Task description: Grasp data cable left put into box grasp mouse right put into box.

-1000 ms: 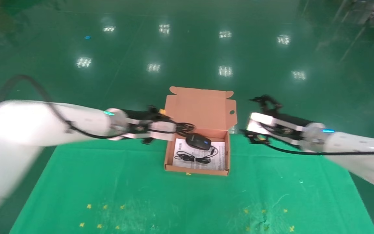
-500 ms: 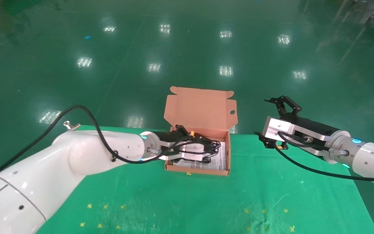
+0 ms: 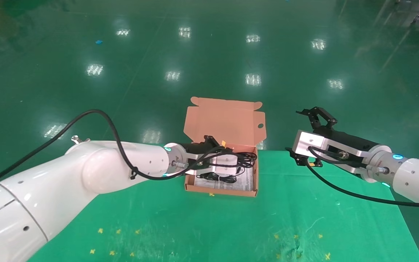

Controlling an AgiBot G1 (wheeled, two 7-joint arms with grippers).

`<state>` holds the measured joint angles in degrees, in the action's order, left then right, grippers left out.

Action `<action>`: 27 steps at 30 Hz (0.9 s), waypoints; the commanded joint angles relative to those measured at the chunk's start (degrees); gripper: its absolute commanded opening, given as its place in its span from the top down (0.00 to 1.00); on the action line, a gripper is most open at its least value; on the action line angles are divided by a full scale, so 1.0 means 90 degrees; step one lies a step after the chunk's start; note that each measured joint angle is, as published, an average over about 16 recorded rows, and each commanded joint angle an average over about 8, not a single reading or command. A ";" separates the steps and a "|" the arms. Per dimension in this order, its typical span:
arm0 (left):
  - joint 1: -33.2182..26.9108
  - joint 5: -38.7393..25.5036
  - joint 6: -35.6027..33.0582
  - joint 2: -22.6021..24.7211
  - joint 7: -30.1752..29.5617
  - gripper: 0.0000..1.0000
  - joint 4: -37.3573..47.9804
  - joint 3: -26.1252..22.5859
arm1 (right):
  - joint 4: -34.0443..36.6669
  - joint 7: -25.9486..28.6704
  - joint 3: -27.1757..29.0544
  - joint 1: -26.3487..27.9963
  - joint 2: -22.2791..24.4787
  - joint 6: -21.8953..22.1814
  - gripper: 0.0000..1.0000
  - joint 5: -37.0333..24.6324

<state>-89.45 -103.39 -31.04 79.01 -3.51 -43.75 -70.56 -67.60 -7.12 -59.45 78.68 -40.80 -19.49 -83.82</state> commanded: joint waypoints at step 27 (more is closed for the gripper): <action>-0.0475 0.0442 -0.0829 -0.1439 -0.0892 0.00 -0.1213 0.0291 | -0.0411 -0.0017 -0.0037 0.0443 0.0210 -0.0485 0.00 -0.0233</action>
<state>-92.92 -98.48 -38.82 65.86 -11.06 -54.76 -67.09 -71.13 -7.15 -59.03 82.10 -38.99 -24.04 -85.19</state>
